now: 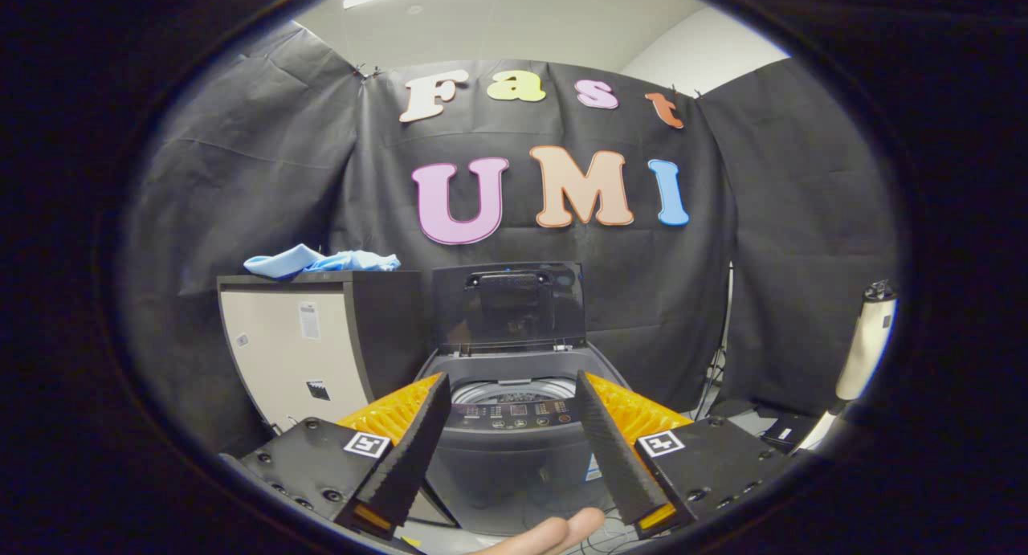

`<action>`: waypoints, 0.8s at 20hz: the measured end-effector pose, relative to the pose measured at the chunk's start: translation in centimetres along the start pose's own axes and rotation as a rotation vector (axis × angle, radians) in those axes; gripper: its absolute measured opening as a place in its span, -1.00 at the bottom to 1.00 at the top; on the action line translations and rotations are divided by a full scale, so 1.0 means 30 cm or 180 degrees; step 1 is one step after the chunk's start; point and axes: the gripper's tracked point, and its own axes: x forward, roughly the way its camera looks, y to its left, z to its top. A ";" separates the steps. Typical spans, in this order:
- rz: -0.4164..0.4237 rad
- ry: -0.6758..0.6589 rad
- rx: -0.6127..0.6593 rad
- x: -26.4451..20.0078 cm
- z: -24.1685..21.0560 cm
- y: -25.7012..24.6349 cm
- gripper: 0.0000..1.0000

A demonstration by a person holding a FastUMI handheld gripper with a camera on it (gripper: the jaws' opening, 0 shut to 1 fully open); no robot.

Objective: Put the clothes into the washing machine and then close the washing machine lid.

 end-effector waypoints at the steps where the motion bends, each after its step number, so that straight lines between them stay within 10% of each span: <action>1: 0.0006 0.0006 -0.0001 0.002 0.000 0.003 0.93; 16: -0.0084 0.0036 0.0032 0.125 -0.003 0.046 0.93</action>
